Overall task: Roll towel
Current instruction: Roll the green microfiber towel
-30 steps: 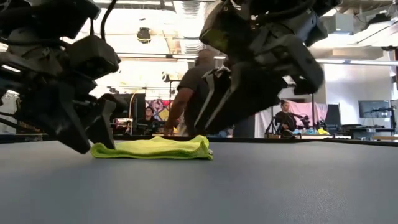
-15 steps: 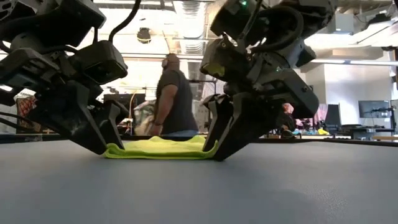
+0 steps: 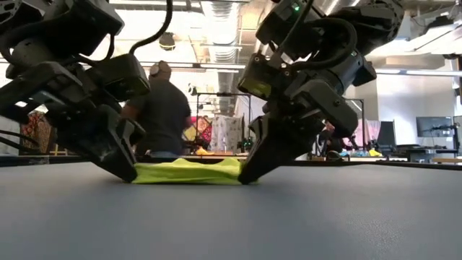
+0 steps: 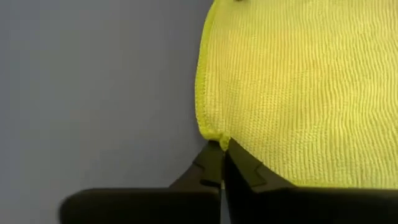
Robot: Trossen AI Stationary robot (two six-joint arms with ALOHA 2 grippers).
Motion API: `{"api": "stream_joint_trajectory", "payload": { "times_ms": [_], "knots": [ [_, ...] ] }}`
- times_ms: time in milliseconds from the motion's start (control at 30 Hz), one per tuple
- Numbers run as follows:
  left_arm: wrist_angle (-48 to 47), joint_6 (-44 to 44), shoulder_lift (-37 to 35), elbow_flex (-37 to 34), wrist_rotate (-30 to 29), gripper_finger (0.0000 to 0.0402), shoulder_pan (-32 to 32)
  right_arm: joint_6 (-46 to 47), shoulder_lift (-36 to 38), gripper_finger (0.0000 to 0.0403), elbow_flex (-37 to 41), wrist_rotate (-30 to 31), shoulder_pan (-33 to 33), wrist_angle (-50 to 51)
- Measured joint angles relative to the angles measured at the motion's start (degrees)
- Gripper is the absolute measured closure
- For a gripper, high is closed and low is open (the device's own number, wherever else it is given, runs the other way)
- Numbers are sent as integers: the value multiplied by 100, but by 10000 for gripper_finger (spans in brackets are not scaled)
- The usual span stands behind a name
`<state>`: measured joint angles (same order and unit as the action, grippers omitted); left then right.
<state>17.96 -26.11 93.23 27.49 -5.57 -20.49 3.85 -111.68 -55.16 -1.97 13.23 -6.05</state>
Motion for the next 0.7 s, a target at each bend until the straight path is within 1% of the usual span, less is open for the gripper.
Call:
{"api": "stream_joint_trajectory", "payload": {
  "times_ms": [67, 167, 267, 400, 533, 633, 700],
  "knots": [
    [44, -458, 0, -8, 226, 395, 41, 353, 7, 389, 0, -198, 1, -17],
    [367, -987, 28, -15, 1275, 400, 151, 1197, 5, 383, -4, -891, -21, -139],
    [618, -1340, 17, -21, 1952, 401, 190, 1994, -7, 382, 7, -1587, -30, -174],
    [434, -1914, 0, -9, 2335, 401, 201, 2876, -2, 386, 17, -2097, -26, -177],
    [497, -2449, 1, -9, 2499, 401, 257, 3640, 2, 385, 9, -2195, 7, -222],
    [806, -2447, 2, -17, 2457, 401, 260, 3967, 2, 385, 7, -2191, 47, -196],
    [1081, -2137, 6, -25, 2463, 401, 236, 4151, 2, 385, 10, -2191, 64, -186]
  ]
}}
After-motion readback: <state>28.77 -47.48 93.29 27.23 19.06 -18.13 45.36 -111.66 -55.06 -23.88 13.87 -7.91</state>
